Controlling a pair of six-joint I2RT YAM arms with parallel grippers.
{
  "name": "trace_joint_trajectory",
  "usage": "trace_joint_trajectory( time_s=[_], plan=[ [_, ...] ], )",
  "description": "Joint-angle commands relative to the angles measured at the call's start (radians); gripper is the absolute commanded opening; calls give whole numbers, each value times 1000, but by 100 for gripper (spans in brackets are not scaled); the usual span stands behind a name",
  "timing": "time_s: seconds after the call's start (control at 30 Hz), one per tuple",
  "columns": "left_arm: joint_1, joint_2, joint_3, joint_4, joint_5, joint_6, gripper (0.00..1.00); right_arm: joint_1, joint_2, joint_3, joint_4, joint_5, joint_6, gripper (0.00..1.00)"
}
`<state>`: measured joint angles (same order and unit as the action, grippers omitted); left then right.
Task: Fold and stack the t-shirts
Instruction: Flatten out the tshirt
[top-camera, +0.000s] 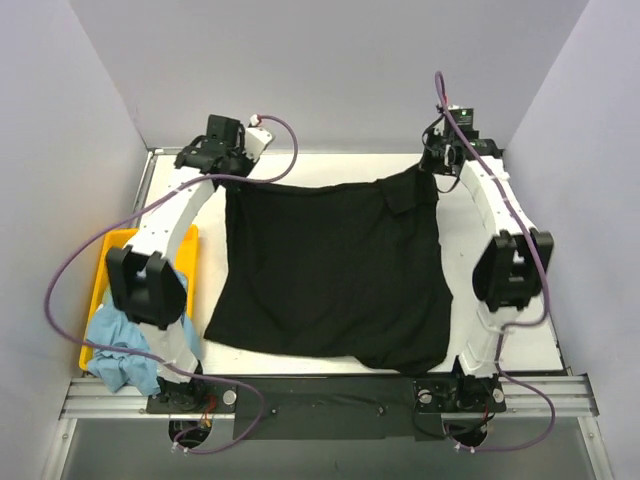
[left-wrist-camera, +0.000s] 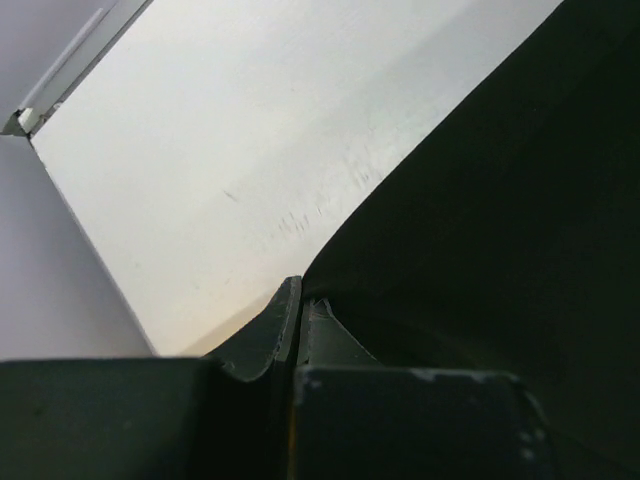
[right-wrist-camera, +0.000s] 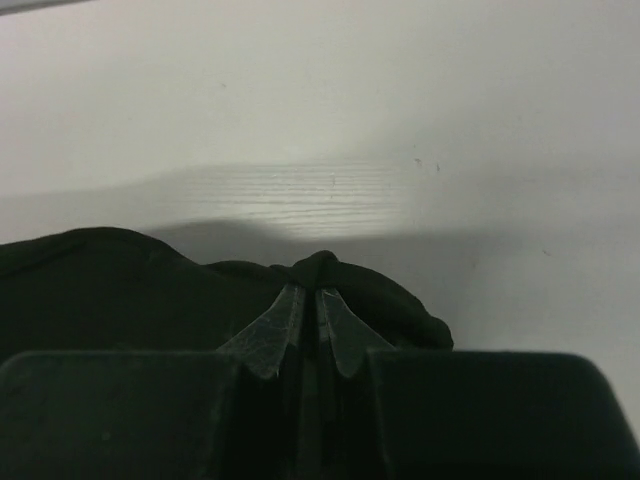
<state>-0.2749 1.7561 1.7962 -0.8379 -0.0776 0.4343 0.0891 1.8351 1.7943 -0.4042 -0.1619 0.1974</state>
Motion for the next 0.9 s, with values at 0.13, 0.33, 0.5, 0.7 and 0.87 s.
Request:
trace_joint_trajectory(
  time_s=[0.13,0.33,0.5,0.7,0.87],
  plan=[
    [68,330,148,272,-57,-35,0,-86,415,359,87,-203,239,0],
    [77,554,394,247,-73,-35,0,-129,564,494,214,-234,359,0],
    [83,680,590,241,-116,-42,0,-138,613,517,317,-193,450,0],
    [88,770,672,281,-218,-36,42,-147,653,616,323,-153,517,53],
    [101,787,787,292,-327,-20,83,-163,560,611,175,-77,462,81]
  ],
)
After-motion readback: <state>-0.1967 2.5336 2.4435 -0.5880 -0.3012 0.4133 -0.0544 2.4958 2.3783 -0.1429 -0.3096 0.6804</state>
